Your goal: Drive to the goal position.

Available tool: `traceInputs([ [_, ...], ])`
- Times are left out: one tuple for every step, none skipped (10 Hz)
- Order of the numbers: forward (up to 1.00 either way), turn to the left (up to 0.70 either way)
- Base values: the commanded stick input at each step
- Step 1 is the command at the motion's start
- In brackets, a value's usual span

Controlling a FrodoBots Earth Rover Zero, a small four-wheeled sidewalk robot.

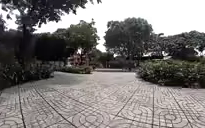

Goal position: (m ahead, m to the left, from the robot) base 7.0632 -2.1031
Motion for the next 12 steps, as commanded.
traceInputs([
  [1.00,-0.21],
  [1.00,-0.27],
  [1.00,-0.27],
  [1.00,-0.27],
  [1.00,-0.27],
  [1.00,-0.27],
  [1.00,-0.12],
  [1.00,0.00],
  [1.00,0.00],
  [1.00,0.00],
  [1.00,0.00],
  [1.00,0.00],
])
